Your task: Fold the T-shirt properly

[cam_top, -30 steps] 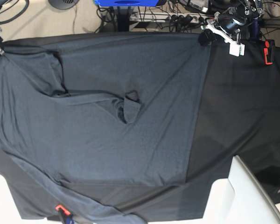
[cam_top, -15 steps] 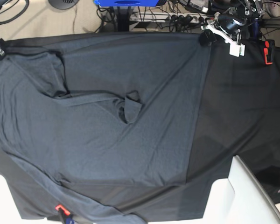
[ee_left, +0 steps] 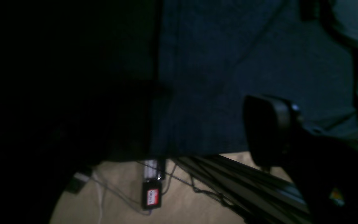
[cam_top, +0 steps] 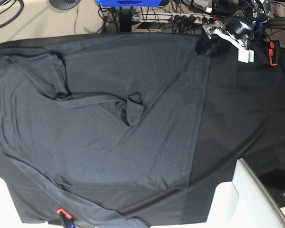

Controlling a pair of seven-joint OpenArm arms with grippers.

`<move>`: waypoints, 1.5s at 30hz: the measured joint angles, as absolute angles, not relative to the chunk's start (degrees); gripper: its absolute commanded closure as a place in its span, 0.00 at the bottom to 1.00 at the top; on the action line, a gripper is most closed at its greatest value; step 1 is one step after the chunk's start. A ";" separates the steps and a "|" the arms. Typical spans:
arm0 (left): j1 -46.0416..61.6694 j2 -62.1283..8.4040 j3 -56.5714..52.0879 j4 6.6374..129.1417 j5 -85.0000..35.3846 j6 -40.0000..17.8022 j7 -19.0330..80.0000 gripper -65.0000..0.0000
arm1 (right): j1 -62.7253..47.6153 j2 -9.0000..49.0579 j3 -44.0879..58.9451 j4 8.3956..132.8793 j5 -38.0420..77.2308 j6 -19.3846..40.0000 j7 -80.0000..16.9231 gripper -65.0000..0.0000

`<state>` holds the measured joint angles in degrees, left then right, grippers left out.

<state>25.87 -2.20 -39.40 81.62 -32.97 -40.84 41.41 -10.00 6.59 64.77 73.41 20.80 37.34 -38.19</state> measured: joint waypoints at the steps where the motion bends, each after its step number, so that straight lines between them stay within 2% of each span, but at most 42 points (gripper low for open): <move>1: 25.89 -2.20 -40.47 82.04 -32.71 -40.56 41.69 0.00 | -10.09 6.57 64.77 73.89 20.75 37.34 -38.33 0.56; 6: 25.08 -2.33 -45.23 84.62 -30.87 -39.24 43.35 0.00 | -8.45 7.79 64.20 74.83 20.62 37.34 -38.54 0.56; 11: 22.41 -6.76 -41.63 87.00 -26.59 -39.42 43.05 0.00 | -1.72 18.98 52.71 67.31 20.88 37.69 -37.23 0.56; 15: 18.09 -7.88 -36.36 86.94 -21.41 -39.48 43.18 0.00 | 7.57 25.69 41.30 51.11 21.10 37.52 -27.49 0.56; 20: 11.18 -8.16 -30.70 85.78 -17.04 -39.53 43.16 0.00 | 19.64 31.20 27.68 25.41 21.08 37.04 -9.67 0.56; 22: 8.29 -8.10 -28.56 83.88 -15.90 -39.46 42.92 0.00 | 24.49 32.23 22.24 16.93 20.84 34.30 -3.31 0.56; 25: 5.63 -7.68 -26.15 80.75 -16.32 -39.55 42.92 0.00 | 27.31 32.23 15.84 9.87 21.23 26.22 4.51 0.56; 29: 5.76 -7.66 -26.06 79.64 -15.62 -39.48 43.33 0.00 | 25.34 31.75 11.20 8.88 21.02 19.68 5.61 0.56; 35: 7.09 -7.73 -26.55 81.14 -15.88 -39.48 43.09 0.00 | 24.34 31.94 11.18 10.11 21.65 20.38 7.20 0.57; 37: 8.95 -7.73 -26.55 83.09 -15.81 -39.48 43.13 0.10 | 21.58 32.27 11.38 13.17 21.74 20.18 6.52 0.57; 40: 12.58 -7.18 -26.68 88.62 -15.99 -39.46 43.38 0.40 | 13.50 32.10 17.69 22.79 26.20 19.79 3.49 0.57; 42: 15.42 -6.48 -27.27 92.12 -18.13 -39.53 42.98 0.62 | 5.89 31.68 25.58 33.71 30.24 19.53 -5.23 0.57; 44: 19.11 -6.13 -29.61 94.78 -20.53 -39.77 42.61 0.76 | -2.68 30.44 33.28 45.98 34.20 19.59 -13.08 0.57; 45: 20.67 -6.22 -30.57 95.02 -21.78 -39.88 42.92 0.81 | -5.96 29.23 36.38 50.26 35.07 19.49 -14.35 0.56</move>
